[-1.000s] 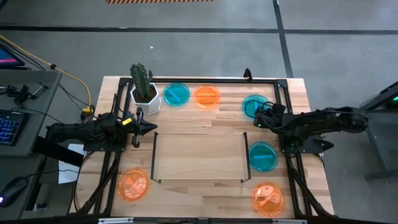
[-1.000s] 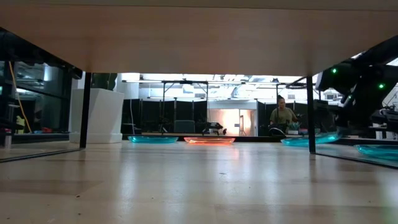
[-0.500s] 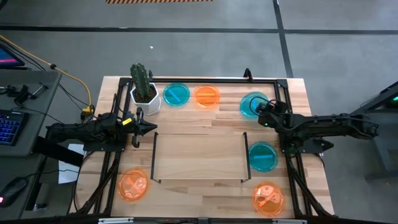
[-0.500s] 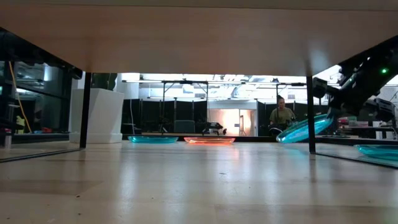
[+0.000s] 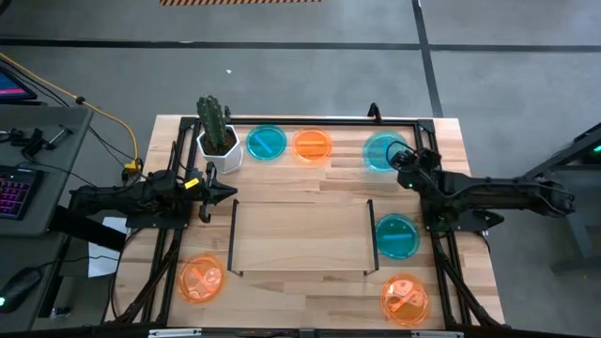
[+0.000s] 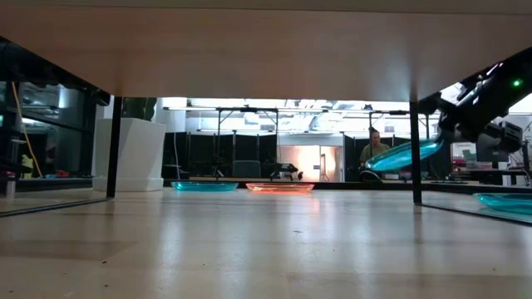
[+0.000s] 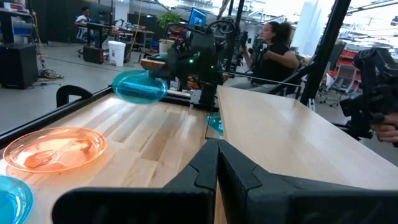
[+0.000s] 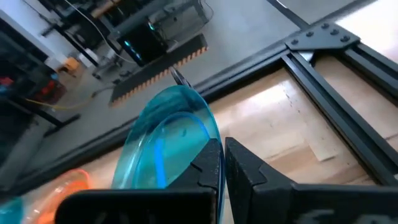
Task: Place and stack plates onto a shelf
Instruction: Put the top right blue transparent plate on the shelf
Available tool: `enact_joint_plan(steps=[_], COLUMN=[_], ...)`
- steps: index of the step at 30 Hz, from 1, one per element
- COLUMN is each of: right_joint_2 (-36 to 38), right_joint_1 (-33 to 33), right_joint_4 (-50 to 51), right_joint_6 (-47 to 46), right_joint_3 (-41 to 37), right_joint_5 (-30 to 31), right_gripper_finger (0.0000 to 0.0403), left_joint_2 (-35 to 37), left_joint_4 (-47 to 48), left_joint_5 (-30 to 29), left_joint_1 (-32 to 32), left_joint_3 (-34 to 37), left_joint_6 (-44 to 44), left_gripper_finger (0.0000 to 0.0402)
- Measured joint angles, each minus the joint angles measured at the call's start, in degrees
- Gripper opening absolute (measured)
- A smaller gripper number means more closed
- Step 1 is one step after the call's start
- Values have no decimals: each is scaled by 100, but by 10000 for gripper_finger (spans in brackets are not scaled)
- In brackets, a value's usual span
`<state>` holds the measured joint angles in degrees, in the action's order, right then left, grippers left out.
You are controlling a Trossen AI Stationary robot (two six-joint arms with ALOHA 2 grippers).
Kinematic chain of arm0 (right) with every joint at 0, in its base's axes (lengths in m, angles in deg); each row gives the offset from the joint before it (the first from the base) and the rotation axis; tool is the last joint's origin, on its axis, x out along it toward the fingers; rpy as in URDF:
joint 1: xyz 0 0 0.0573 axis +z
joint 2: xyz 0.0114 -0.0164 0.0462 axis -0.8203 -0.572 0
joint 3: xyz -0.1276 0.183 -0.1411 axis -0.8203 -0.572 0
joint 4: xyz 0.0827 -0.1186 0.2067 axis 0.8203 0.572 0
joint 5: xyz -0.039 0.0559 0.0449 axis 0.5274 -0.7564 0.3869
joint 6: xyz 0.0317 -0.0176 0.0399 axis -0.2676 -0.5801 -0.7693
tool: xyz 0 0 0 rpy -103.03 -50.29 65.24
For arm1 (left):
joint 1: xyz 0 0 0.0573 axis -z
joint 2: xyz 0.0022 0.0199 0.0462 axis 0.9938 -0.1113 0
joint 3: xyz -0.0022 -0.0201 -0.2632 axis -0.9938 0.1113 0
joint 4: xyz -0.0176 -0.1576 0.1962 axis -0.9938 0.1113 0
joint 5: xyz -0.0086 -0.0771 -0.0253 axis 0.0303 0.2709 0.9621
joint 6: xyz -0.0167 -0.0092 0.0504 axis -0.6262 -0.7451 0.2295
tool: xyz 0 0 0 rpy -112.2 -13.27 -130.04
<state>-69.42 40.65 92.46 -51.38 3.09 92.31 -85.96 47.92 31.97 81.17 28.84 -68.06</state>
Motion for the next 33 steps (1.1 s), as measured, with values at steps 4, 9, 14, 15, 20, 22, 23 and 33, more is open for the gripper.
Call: enact_joint_plan(steps=[4,9,14,15,20,22,23,33], right_joint_2=[388,778,870,866,851,781,719,-687], right_joint_1=[-3,-95,-290,-327,-373,-318,-272,864], right_joint_4=[-445,-1557,-2984,-3254,-3791,-3638,-3554,-2620], right_joint_6=[560,1755,2849,3014,3333,3368,3368,3876], right_joint_3=[0,0,0,0,145,348,464,1897], right_joint_5=[78,-314,-1394,-1683,-2906,-3276,-3458,-4918], right_gripper_finger=[0,0,0,0,0,0,0,0], left_joint_2=[-1,0,1,-1,0,1,0,0], left_joint_4=[0,0,0,0,0,0,0,-2], left_joint_5=[0,0,-2,0,-2,-1,-1,-1], left_joint_1=[2,2,0,2,2,2,1,1], left_joint_3=[0,0,0,0,0,0,0,0], left_joint_6=[0,-2,-2,-3,-207,-296,-299,-297], left_gripper_finger=[0,0,0,0,0,0,0,0])
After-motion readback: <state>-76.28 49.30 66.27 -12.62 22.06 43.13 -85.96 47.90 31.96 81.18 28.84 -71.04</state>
